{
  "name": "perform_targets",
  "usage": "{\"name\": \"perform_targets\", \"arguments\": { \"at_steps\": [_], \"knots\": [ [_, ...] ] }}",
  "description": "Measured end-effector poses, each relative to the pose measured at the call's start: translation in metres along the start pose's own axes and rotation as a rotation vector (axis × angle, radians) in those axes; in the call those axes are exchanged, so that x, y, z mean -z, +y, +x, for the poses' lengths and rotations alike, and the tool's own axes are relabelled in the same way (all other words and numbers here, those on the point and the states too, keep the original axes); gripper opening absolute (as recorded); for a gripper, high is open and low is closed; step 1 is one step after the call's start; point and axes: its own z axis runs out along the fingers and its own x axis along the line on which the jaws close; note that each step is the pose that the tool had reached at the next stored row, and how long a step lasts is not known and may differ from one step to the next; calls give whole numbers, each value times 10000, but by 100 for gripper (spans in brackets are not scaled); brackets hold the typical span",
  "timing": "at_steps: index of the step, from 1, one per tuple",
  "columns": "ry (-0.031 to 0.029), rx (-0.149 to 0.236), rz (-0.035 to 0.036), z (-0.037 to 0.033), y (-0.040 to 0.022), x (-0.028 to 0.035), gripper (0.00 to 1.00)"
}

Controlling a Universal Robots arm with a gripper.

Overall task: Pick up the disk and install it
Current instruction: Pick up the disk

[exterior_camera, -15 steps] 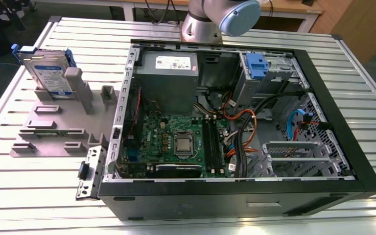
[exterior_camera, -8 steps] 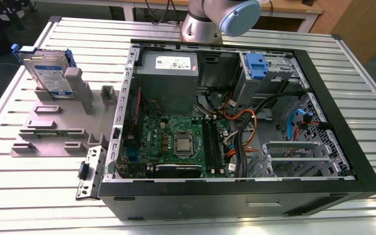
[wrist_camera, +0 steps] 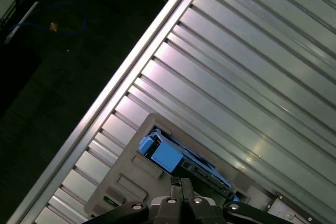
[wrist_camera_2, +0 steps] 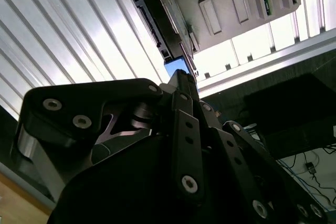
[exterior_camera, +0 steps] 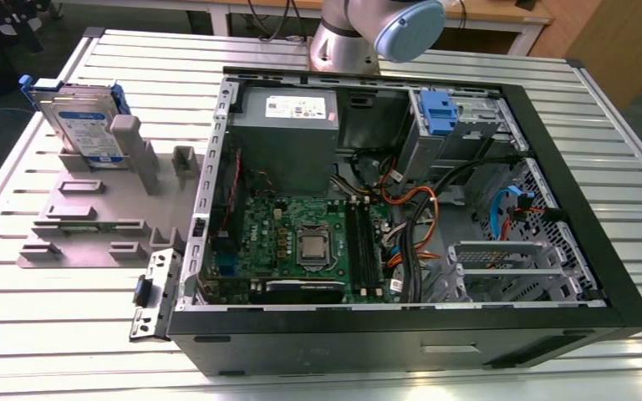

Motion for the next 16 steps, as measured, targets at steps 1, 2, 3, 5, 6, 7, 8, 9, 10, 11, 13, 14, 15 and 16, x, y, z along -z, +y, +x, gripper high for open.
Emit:
{"name": "perform_targets", "arguments": {
  "at_steps": [1, 2, 3, 5, 6, 7, 8, 9, 10, 11, 13, 14, 15, 16],
  "knots": [
    [1, 15, -1, 0, 0, 0, 11],
    [2, 31, -1, 0, 0, 0, 11],
    [2, 46, -2, 0, 0, 0, 11],
    [4, 75, -2, 0, 0, 0, 11],
    [4, 88, -3, 0, 0, 0, 11],
    [5, 97, -3, 0, 0, 0, 11],
    [5, 102, -3, 0, 0, 0, 11],
    [5, 104, -3, 0, 0, 0, 11],
    [5, 104, -3, 0, 0, 0, 11],
    [5, 105, -3, 0, 0, 0, 11],
    [5, 105, -3, 0, 0, 0, 11],
    [5, 106, -3, 0, 0, 0, 11],
    [5, 106, -3, 0, 0, 0, 11],
    [5, 106, -3, 0, 0, 0, 11]
  ]
}}
